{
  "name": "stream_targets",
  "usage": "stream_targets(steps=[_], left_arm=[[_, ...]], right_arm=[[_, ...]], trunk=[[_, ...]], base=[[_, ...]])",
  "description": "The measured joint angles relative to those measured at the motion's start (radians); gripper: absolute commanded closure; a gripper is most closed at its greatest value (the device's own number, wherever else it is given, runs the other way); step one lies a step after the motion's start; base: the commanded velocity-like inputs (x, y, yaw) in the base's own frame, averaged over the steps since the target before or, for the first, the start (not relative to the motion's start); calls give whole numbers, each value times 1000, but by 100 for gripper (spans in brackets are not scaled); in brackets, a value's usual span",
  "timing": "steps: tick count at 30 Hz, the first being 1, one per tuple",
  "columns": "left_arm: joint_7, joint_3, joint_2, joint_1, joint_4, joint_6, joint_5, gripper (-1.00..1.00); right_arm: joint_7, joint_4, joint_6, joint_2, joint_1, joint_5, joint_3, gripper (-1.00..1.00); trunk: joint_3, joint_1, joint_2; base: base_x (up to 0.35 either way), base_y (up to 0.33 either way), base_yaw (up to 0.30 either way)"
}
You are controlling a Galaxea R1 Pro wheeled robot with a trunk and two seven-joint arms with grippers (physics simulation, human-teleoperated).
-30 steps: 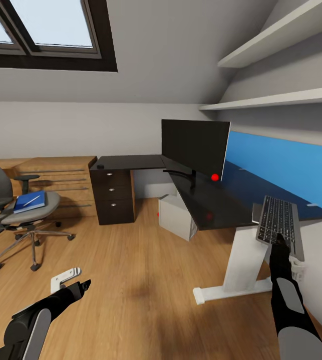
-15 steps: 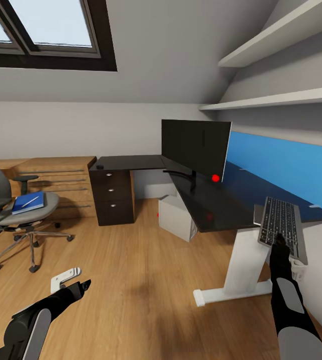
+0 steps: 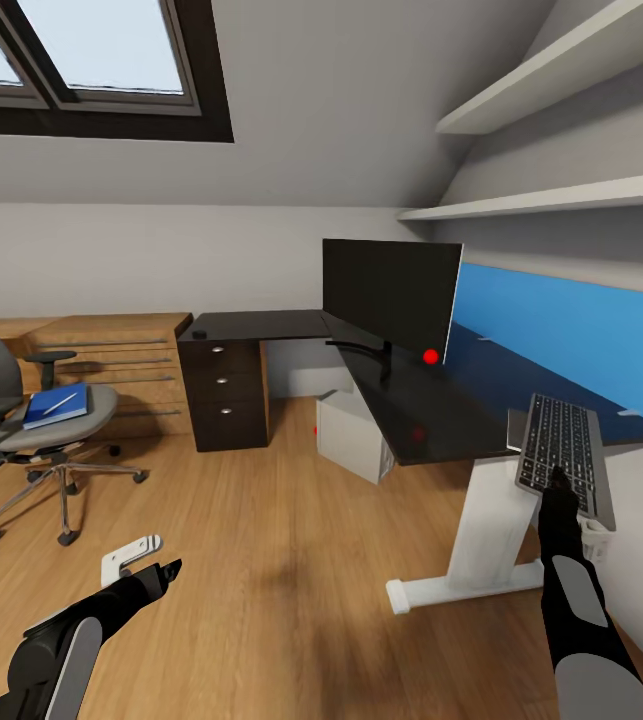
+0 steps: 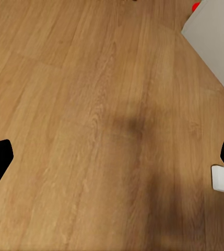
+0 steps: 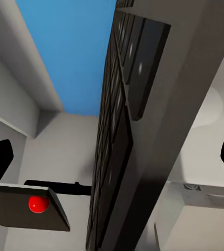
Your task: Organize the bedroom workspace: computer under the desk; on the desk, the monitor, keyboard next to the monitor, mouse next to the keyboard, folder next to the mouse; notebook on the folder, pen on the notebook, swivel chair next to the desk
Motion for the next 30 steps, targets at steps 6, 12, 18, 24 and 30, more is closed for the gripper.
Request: stream_targets(steps=[6, 12, 18, 24, 30], left_arm=[[0, 0, 0, 0, 0, 0, 0, -100], [0, 0, 0, 0, 0, 0, 0, -100], [1, 0, 0, 0, 0, 0, 0, -100], [1, -1, 0, 0, 0, -1, 0, -100], [2, -1, 0, 0, 1, -2, 0, -100]], right_arm=[[0, 0, 0, 0, 0, 0, 0, 100], [-2, -1, -1, -1, 0, 2, 0, 100], [0, -5, -1, -1, 0, 2, 1, 100], [4, -44, -4, 4, 0, 5, 1, 100], [-4, -112, -6, 20, 7, 7, 2, 100]], trunk=[[0, 0, 0], [0, 0, 0], [16, -19, 35], [34, -42, 77], [53, -65, 119]], base=[[0, 0, 0], [0, 0, 0], [0, 0, 0], [0, 0, 0], [0, 0, 0]])
